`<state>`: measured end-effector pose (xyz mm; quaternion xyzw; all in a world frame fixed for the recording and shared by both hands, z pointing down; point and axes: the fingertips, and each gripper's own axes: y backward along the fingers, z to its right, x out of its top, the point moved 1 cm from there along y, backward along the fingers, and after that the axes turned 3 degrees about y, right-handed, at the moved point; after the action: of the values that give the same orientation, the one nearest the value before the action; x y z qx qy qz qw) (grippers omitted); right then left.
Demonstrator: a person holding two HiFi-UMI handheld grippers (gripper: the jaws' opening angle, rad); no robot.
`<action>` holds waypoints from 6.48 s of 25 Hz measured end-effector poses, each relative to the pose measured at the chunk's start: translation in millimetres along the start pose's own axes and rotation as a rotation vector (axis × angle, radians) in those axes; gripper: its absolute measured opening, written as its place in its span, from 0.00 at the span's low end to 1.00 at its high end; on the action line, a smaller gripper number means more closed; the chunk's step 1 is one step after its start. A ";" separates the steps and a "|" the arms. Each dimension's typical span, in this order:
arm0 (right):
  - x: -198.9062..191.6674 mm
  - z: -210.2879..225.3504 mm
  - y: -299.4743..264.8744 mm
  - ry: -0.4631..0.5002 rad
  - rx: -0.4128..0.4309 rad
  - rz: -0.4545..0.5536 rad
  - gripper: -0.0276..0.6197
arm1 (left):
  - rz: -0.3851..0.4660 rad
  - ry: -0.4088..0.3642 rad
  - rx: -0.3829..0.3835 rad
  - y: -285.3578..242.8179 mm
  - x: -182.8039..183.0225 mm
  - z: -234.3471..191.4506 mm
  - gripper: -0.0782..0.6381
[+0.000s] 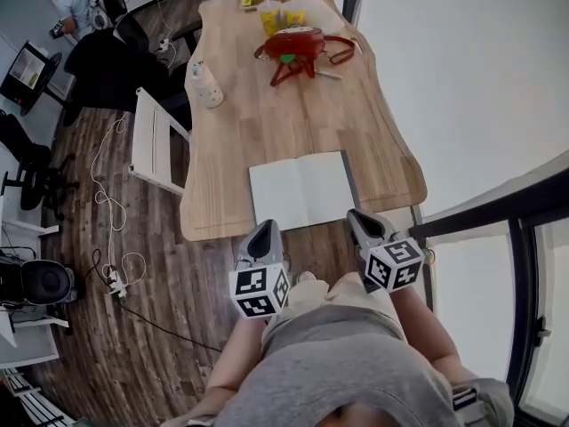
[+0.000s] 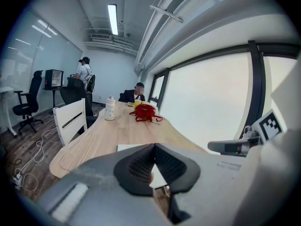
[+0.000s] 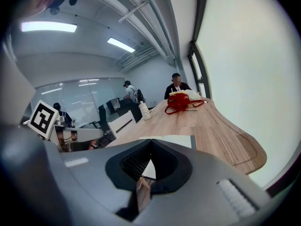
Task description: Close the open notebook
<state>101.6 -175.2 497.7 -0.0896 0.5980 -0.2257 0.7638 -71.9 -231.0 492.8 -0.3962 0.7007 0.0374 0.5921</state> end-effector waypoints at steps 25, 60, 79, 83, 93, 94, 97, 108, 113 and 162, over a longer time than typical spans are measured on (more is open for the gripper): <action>-133.9 95.4 -44.5 -0.216 -0.178 -0.343 0.34 | -0.067 -0.014 0.051 -17.9 -15.3 -17.2 0.12; -99.0 94.7 -26.6 -0.275 -0.210 -0.208 0.05 | -0.057 -0.040 0.006 -24.9 -10.6 0.5 0.12; -33.2 23.3 -19.6 -0.113 -0.056 -0.094 0.05 | -0.014 -0.020 0.034 -2.8 -5.3 -14.5 0.12; -25.0 5.8 -24.1 -0.071 -0.009 -0.082 0.05 | 0.005 -0.007 0.055 3.8 -3.6 -20.5 0.12; -14.4 -34.2 -38.8 -0.005 0.109 -0.083 0.05 | 0.024 0.022 0.123 24.7 -7.1 -38.9 0.12; -14.1 -38.4 -40.5 0.000 0.122 -0.085 0.05 | 0.027 0.025 0.130 26.6 -7.4 -41.1 0.12; -13.1 -52.9 -46.3 0.017 0.161 -0.093 0.05 | 0.034 0.039 0.150 32.0 -6.6 -47.8 0.12; -20.5 -92.7 -68.0 0.063 0.288 -0.141 0.05 | 0.056 0.077 0.220 46.7 -9.3 -62.6 0.12; -27.3 -110.3 -81.8 0.079 0.333 -0.170 0.05 | 0.059 0.092 0.250 53.6 -11.6 -71.4 0.12; -149.4 -162.0 -181.7 0.409 0.415 -0.516 0.05 | 0.043 0.205 0.426 86.3 -49.4 -122.3 0.12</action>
<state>-123.4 -246.4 658.6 -0.0335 0.6375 -0.5399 0.5487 -222.3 -210.6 535.5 -0.2492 0.7575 -0.1392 0.5871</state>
